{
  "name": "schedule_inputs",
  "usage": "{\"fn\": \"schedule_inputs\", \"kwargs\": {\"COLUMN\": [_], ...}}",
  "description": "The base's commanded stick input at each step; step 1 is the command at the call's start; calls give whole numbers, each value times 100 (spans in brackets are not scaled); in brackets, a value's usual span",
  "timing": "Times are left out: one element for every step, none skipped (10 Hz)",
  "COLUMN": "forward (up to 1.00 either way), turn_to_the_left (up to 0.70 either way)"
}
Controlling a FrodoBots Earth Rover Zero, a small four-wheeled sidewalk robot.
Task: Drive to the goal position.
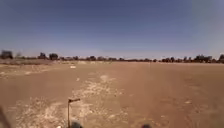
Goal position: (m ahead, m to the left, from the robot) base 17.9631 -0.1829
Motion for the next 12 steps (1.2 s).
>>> {"fn": "schedule_inputs", "kwargs": {"forward": [70,70,70,70,70,70,70,70,70,70,70,70], "turn_to_the_left": [0,0,0,0,0,0,0,0,0,0,0,0]}}
